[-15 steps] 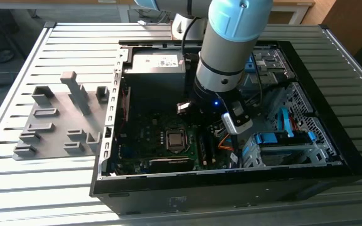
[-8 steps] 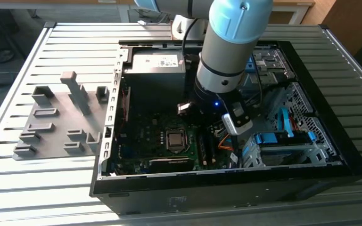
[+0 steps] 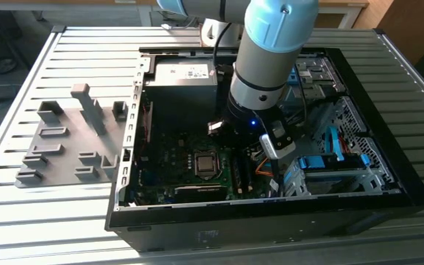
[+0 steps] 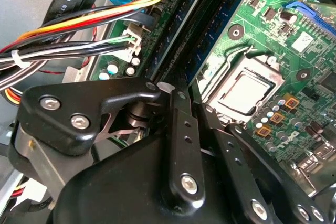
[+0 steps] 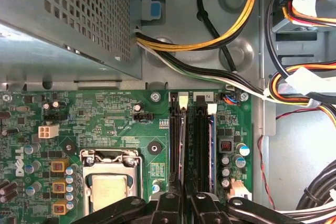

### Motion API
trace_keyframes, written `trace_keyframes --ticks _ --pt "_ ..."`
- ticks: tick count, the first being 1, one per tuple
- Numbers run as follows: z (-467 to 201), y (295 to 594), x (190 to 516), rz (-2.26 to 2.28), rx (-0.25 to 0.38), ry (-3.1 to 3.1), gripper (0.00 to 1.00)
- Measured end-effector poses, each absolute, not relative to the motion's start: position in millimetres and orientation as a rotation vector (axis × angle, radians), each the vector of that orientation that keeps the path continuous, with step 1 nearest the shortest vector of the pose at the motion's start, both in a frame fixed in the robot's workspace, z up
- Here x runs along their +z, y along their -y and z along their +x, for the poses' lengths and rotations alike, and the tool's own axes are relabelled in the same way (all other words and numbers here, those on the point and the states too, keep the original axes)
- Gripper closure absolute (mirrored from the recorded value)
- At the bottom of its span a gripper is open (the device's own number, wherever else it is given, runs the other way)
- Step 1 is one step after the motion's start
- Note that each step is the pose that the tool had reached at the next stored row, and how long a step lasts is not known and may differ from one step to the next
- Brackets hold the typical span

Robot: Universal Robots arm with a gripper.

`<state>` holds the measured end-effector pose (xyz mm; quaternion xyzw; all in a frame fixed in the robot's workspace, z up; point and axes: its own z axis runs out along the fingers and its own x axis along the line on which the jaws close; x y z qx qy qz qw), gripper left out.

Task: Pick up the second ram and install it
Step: 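Insert the second ram into the second slot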

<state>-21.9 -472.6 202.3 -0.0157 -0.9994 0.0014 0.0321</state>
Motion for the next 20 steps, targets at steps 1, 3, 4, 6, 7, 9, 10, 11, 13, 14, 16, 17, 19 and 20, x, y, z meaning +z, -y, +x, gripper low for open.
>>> trace_keyframes --ticks 1,3,4,6,7,9,10,11,13,14,16,17,19,20 --pt "-22 473 202 -0.048 0.004 3.077 0.86" --pt "-22 473 202 -0.049 0.004 3.077 0.85" --pt "-22 473 202 -0.048 0.004 3.077 0.85" --pt "-22 473 203 -0.049 0.004 3.076 0.79" --pt "-22 473 204 -0.048 0.004 3.076 0.79" --pt "-22 473 209 -0.048 0.004 3.076 0.79" --pt "-22 473 211 -0.048 0.004 3.075 0.79" --pt "-22 473 213 -0.048 0.004 3.075 0.79" --pt "-22 473 216 -0.048 0.004 3.074 0.79" --pt "-22 473 218 -0.048 0.004 3.074 0.79" --pt "-22 473 220 -0.048 0.004 3.074 0.79" --pt "-22 473 220 -0.048 0.004 3.074 0.79" --pt "-22 473 220 -0.048 0.004 3.074 0.79" --pt "-21 473 220 -0.048 0.004 3.074 0.79"
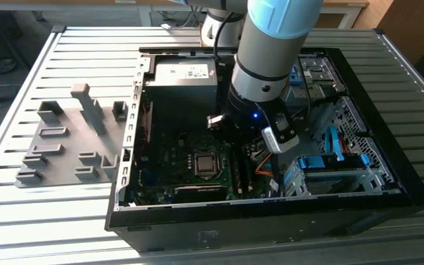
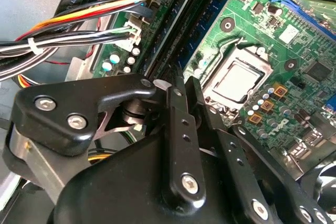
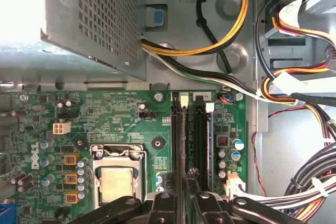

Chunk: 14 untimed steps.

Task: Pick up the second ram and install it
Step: 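Insert the second ram into the second slot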

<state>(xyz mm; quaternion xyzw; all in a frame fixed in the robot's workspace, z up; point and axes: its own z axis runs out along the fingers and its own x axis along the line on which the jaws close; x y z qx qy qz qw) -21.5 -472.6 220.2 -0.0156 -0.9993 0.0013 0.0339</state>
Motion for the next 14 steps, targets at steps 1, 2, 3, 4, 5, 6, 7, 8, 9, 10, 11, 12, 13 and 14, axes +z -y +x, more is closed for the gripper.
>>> trace_keyframes --ticks 1,2,3,4,5,6,7,8,9,10,11,12,13,14 --pt "-21.4 472.7 220.1 -0.048 0.004 3.074 0.79" --pt "-21.1 472.7 220.0 -0.048 0.004 3.073 0.79" --pt "-20.8 472.7 219.8 -0.048 0.004 3.074 0.80" --pt "-20.8 472.7 219.4 -0.048 0.004 3.074 0.87" --pt "-20.8 472.7 219.2 -0.048 0.005 3.073 0.87" --pt "-20.8 472.8 219.1 -0.048 0.005 3.073 0.87" --pt "-20.8 472.8 219.0 -0.048 0.005 3.073 0.89" --pt "-20.6 472.7 218.9 -0.048 0.006 3.073 0.89" --pt "-20.5 472.7 218.8 -0.048 0.007 3.073 0.89" --pt "-20.2 472.7 218.7 -0.048 0.008 3.073 0.89" --pt "-19.9 472.6 218.6 -0.048 0.011 3.074 0.89" --pt "-19.8 472.6 218.5 -0.048 0.014 3.074 0.89" --pt "-19.6 472.6 218.5 -0.049 0.017 3.074 0.89" --pt "-19.4 472.6 218.5 -0.049 0.021 3.074 0.89"
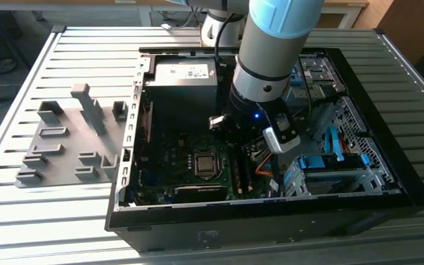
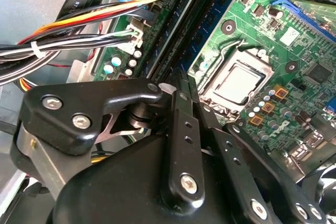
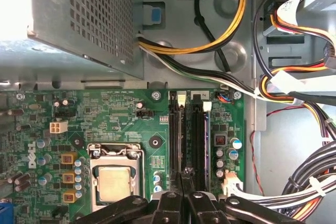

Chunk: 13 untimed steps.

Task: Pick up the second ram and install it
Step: 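Insert the second ram into the second slot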

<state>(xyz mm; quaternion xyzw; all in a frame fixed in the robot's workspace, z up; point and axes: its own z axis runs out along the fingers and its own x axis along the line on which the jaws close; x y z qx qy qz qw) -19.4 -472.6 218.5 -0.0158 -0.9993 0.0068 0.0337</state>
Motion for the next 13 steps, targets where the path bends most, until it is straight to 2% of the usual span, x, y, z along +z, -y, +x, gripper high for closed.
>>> trace_keyframes --ticks 13 --pt "-17.8 472.7 216.9 -0.050 0.046 3.074 0.89"
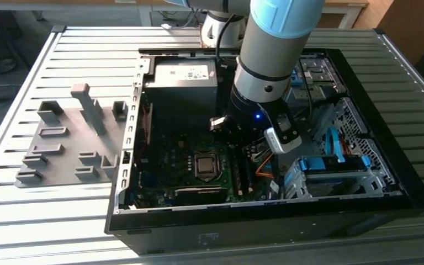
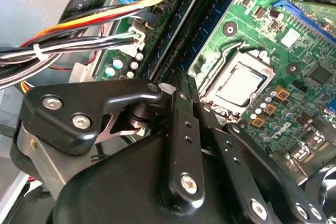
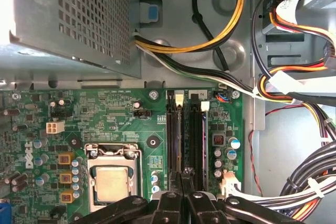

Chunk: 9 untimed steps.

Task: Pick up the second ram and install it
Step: 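Insert the second ram into the second slot, then press down the second ram until it locks into place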

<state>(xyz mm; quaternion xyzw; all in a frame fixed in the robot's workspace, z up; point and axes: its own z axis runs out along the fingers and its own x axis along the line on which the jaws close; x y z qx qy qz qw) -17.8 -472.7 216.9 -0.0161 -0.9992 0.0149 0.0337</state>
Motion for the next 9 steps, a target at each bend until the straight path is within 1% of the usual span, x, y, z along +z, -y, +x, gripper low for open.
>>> trace_keyframes --ticks 9 --pt "-17.7 472.7 222.2 -0.049 0.045 3.073 0.88"
